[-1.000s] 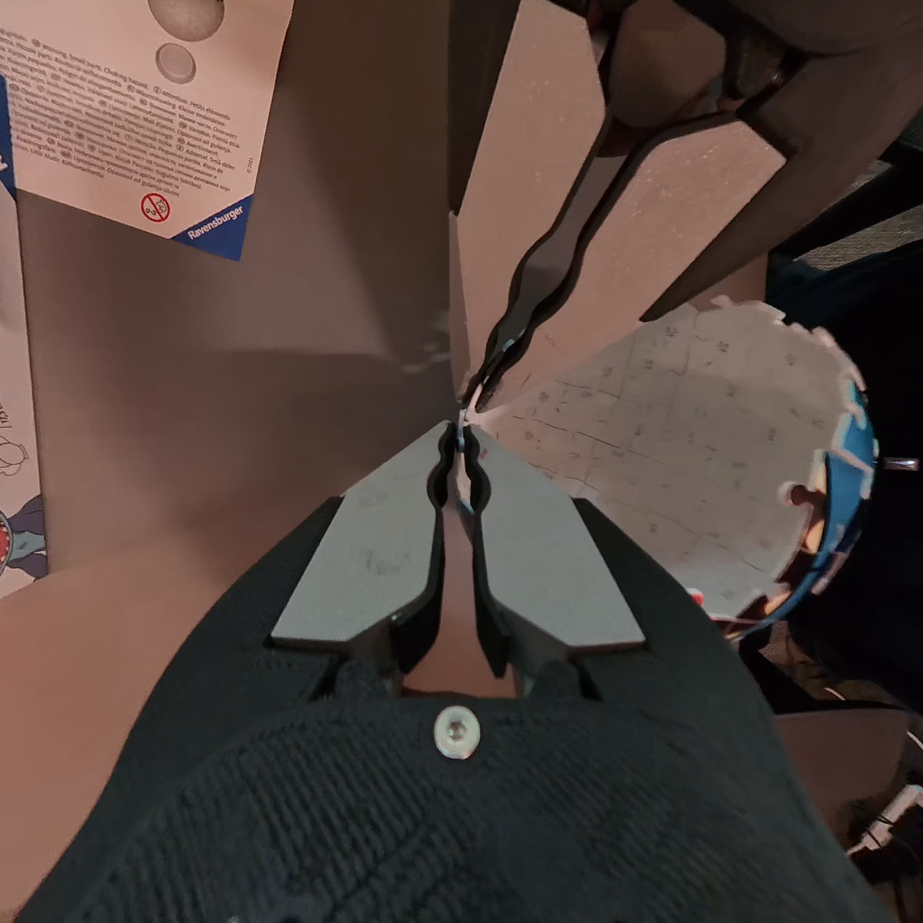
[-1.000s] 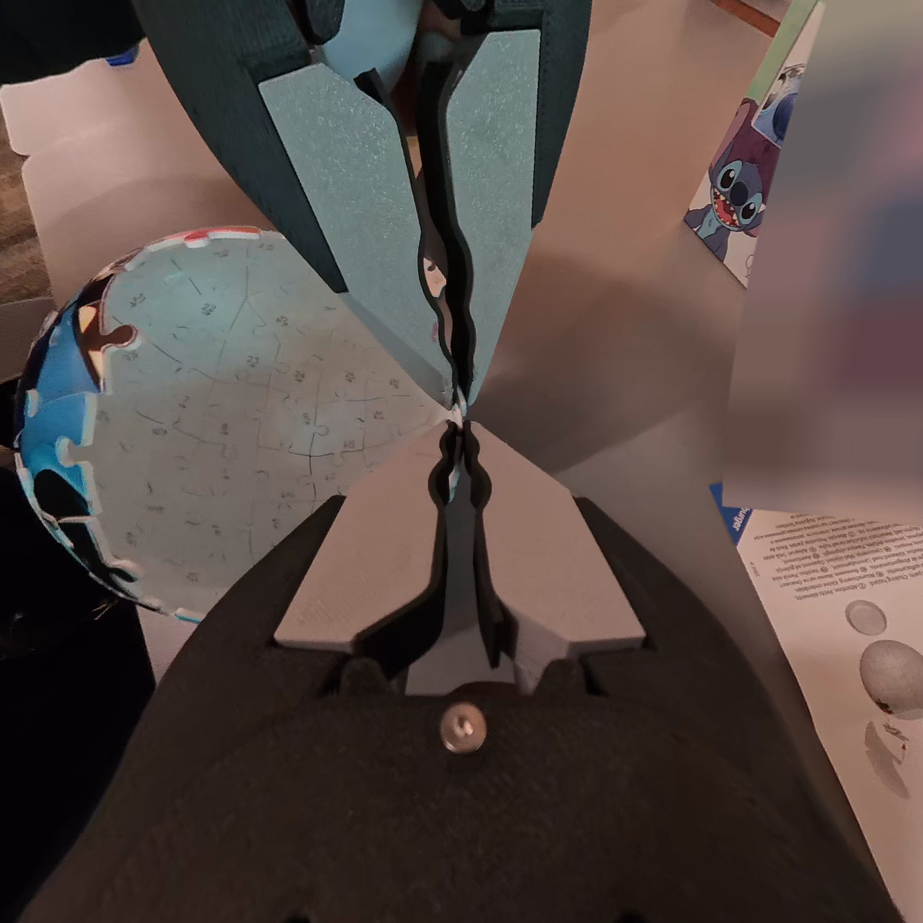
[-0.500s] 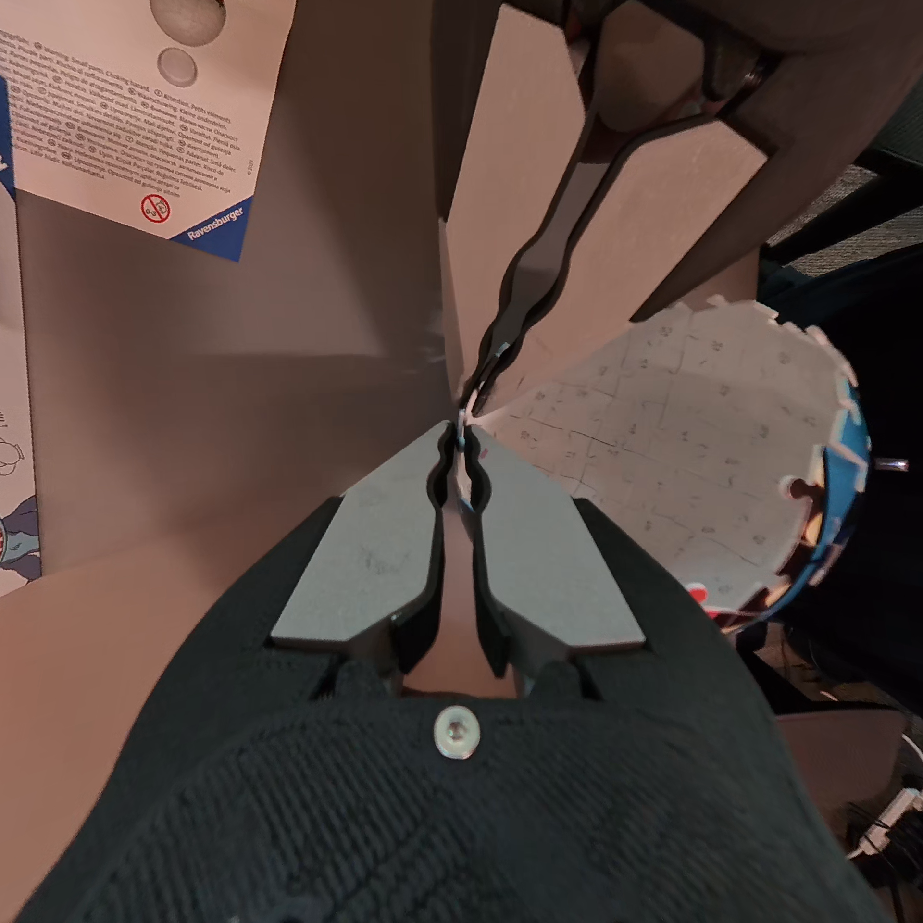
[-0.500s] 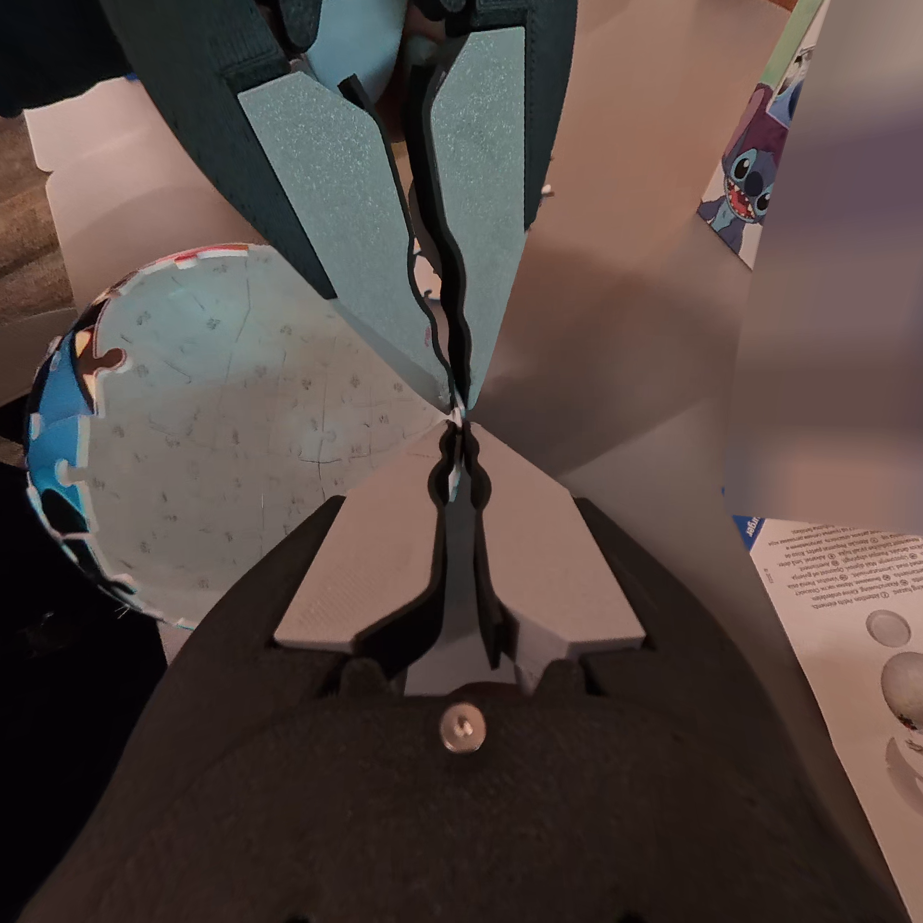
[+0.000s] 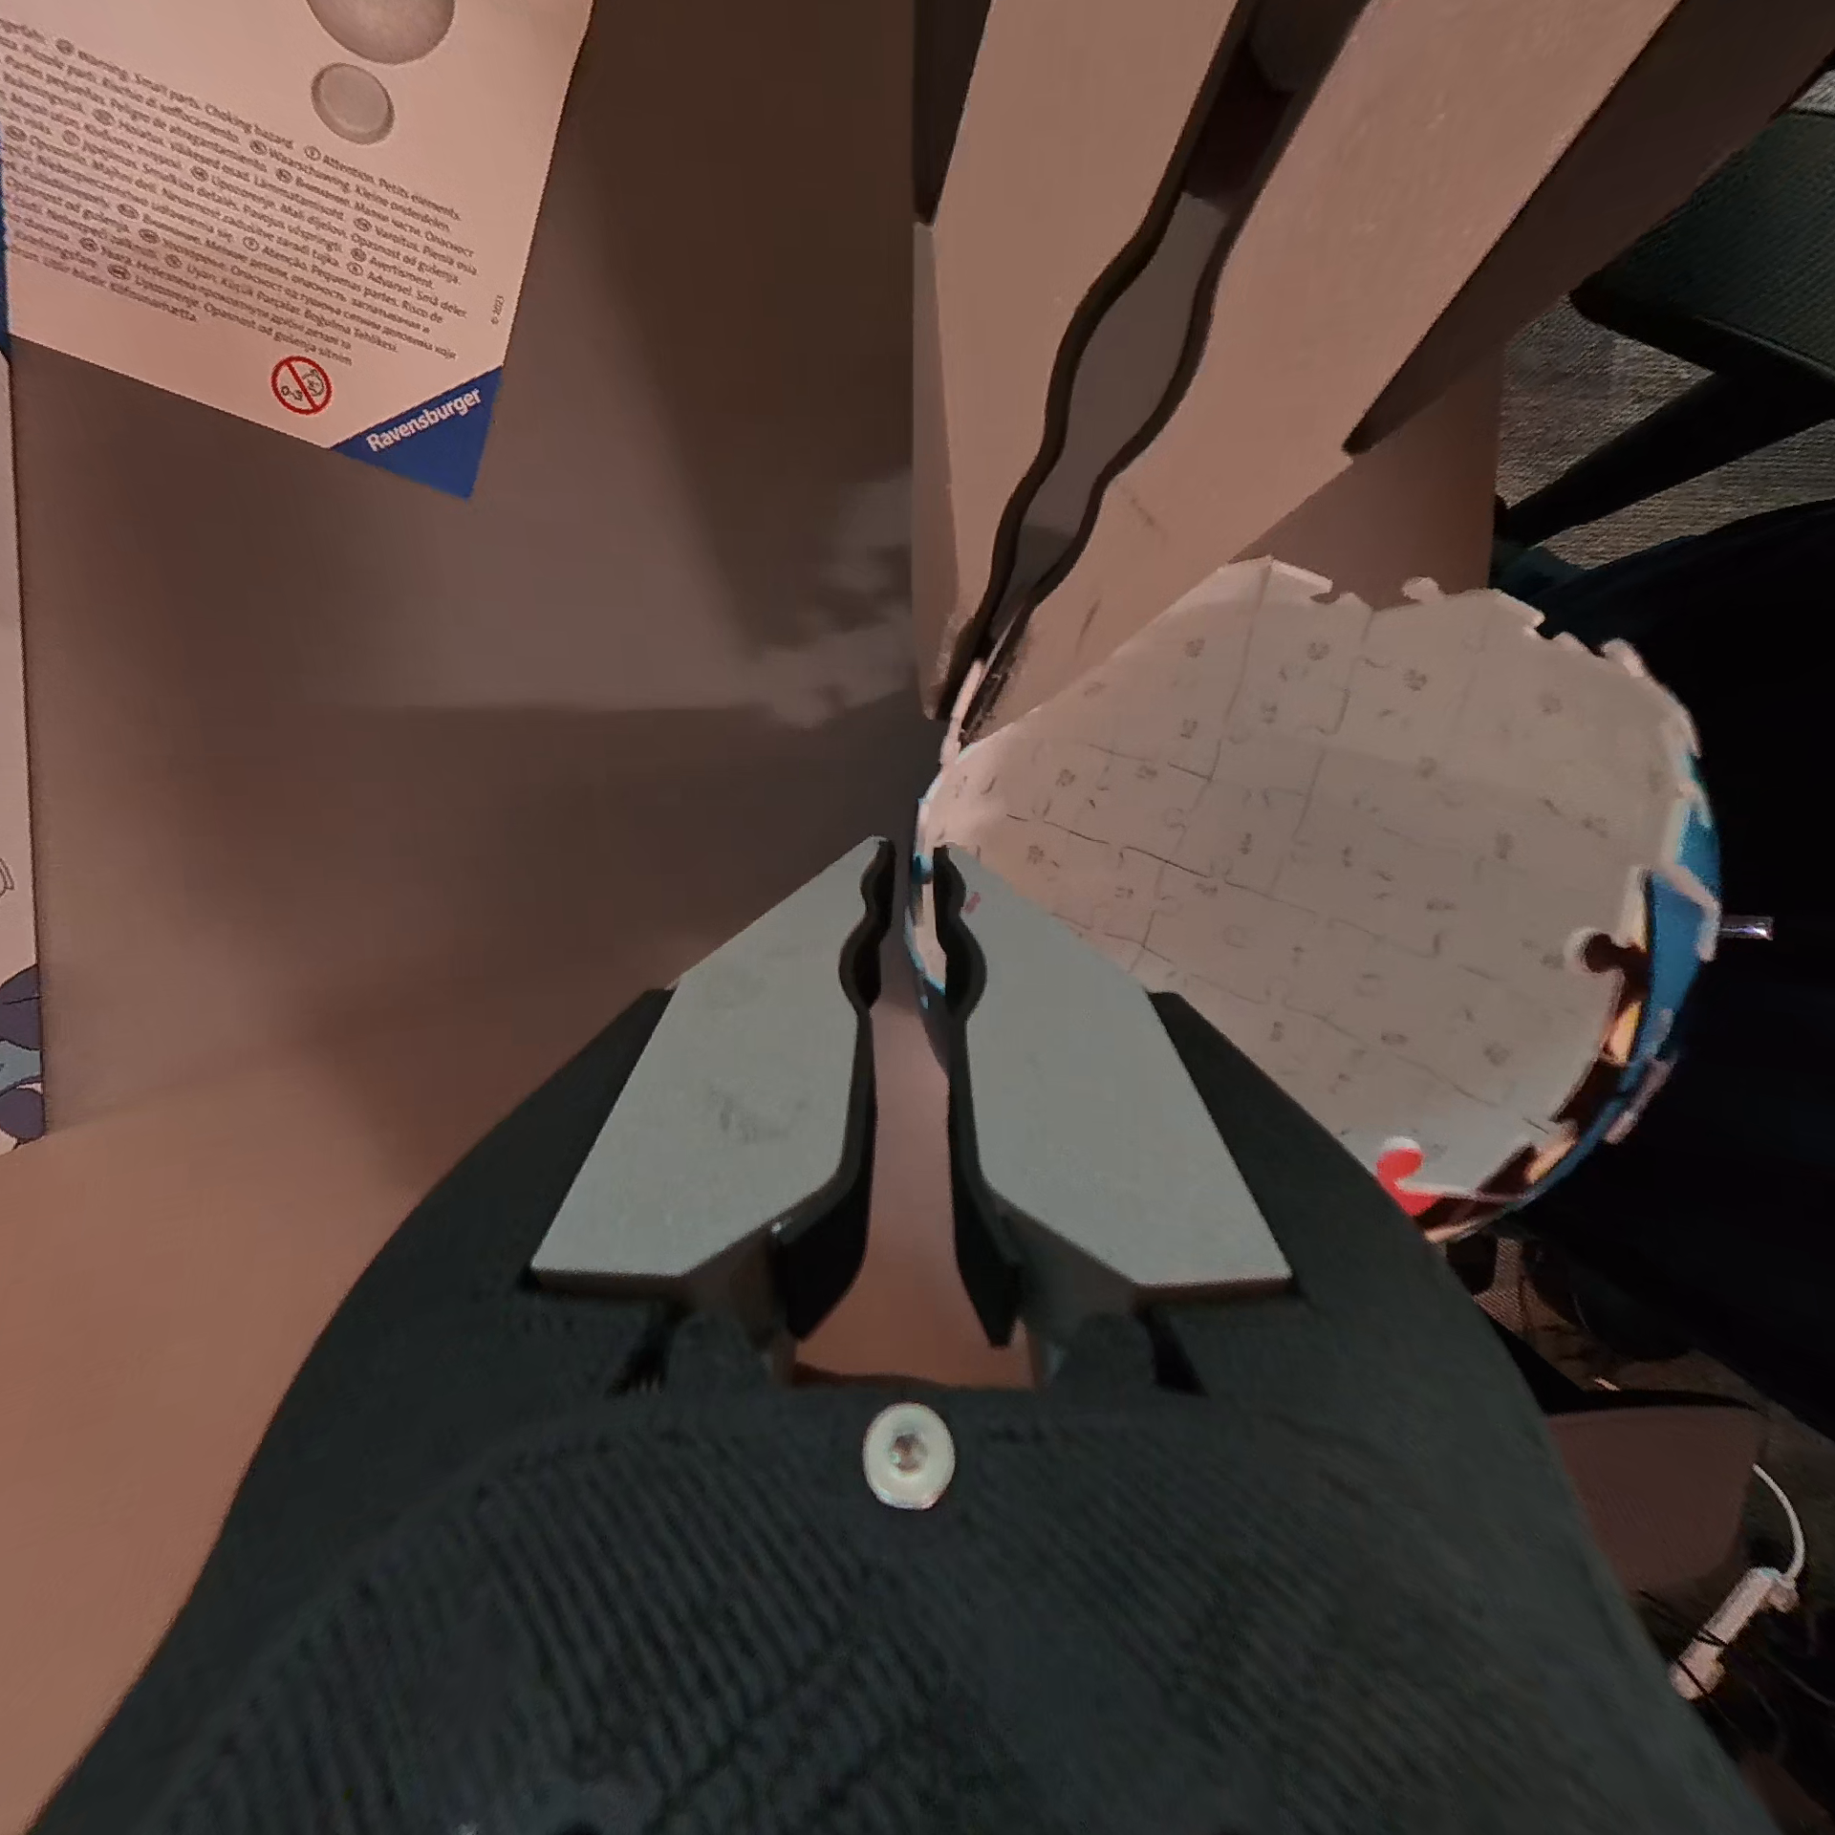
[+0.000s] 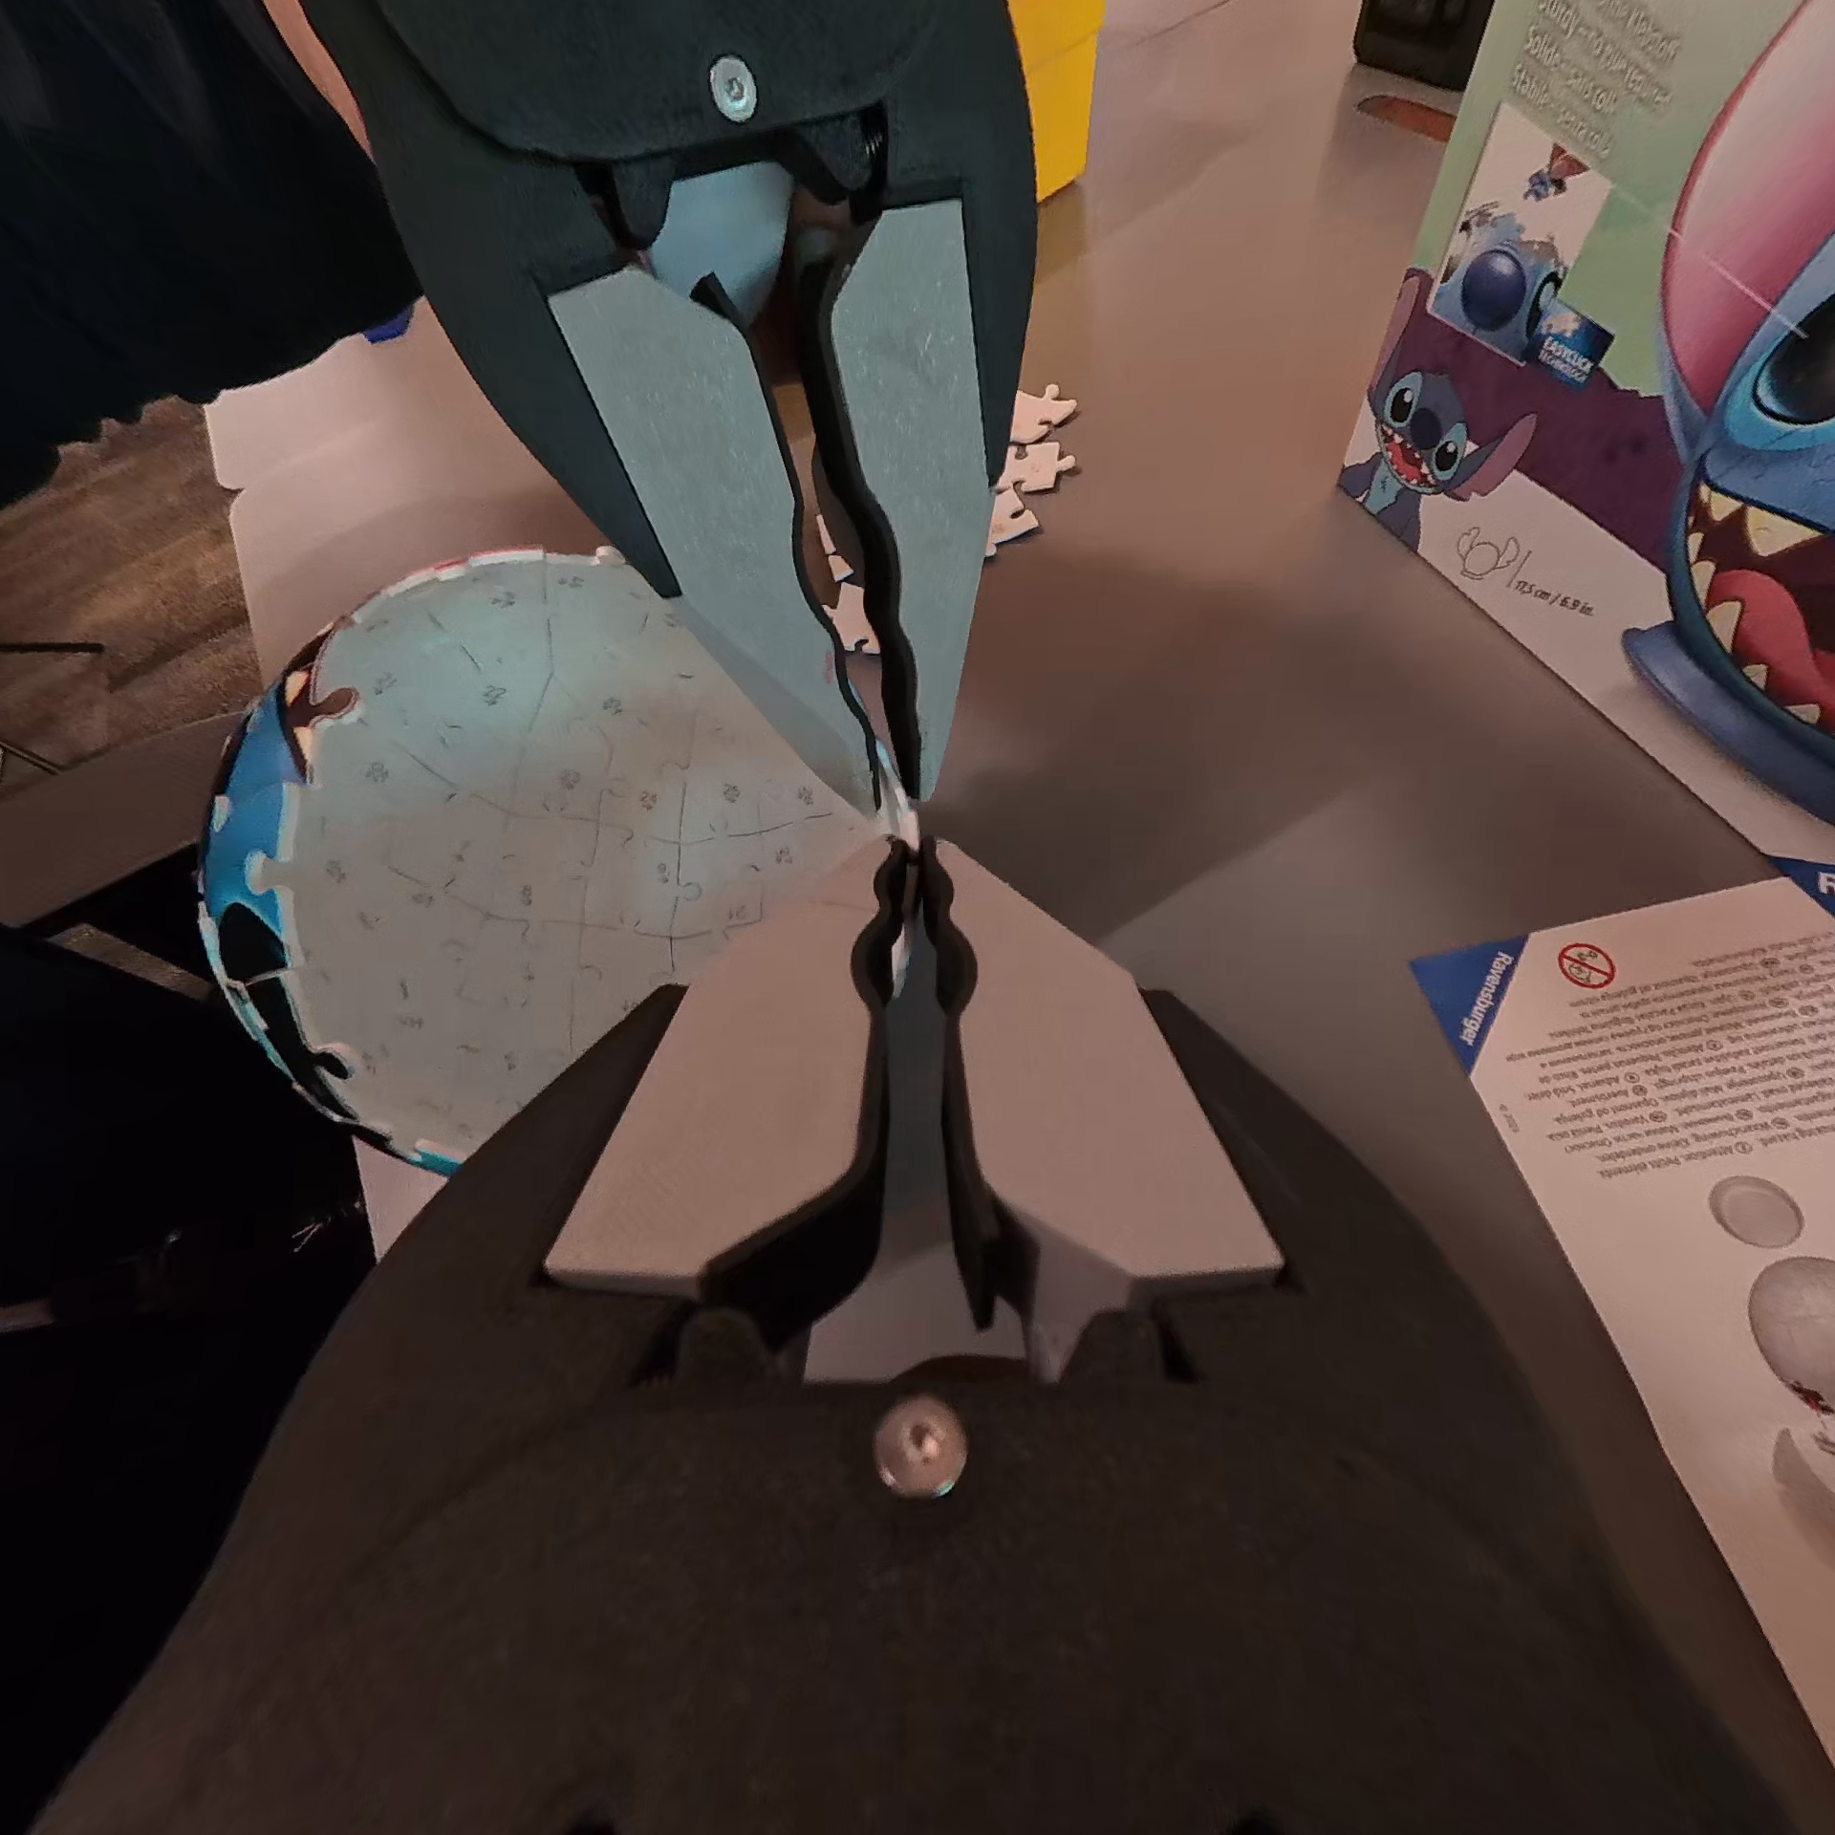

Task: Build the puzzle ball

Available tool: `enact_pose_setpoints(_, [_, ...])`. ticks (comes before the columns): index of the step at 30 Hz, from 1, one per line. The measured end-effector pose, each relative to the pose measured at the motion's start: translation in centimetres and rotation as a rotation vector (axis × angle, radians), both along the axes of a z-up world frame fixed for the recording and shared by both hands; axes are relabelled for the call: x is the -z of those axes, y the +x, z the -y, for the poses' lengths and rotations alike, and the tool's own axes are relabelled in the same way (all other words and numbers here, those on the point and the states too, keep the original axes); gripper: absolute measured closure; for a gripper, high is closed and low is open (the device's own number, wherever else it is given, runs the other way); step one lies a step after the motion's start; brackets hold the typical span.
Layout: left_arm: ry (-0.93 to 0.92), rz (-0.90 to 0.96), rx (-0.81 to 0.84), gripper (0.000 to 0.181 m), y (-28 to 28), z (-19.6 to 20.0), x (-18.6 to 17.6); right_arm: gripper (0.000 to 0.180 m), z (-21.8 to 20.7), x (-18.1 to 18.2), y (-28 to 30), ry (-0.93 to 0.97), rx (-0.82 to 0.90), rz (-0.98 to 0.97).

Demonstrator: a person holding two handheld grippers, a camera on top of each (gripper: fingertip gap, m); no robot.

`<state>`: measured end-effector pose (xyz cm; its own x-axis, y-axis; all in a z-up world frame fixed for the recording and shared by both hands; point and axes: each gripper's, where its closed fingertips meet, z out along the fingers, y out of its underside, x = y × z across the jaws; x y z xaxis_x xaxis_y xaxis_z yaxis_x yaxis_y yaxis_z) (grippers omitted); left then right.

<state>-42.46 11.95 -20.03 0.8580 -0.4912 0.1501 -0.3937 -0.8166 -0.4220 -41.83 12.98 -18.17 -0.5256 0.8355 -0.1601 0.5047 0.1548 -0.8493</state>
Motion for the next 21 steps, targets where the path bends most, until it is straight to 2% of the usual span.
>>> enact_pose_setpoints(12, [0.007,-0.004,0.0,0.178,0.1,0.1,-0.3,0.18,0.8,1.4,-0.5,0.211,-0.044,0.014])
enact_pose_setpoints(21, [0.009,0.006,0.012,0.179,0.2,-0.1,-0.1,0.18,0.9,1.5,-0.6,0.197,-0.052,0.002])
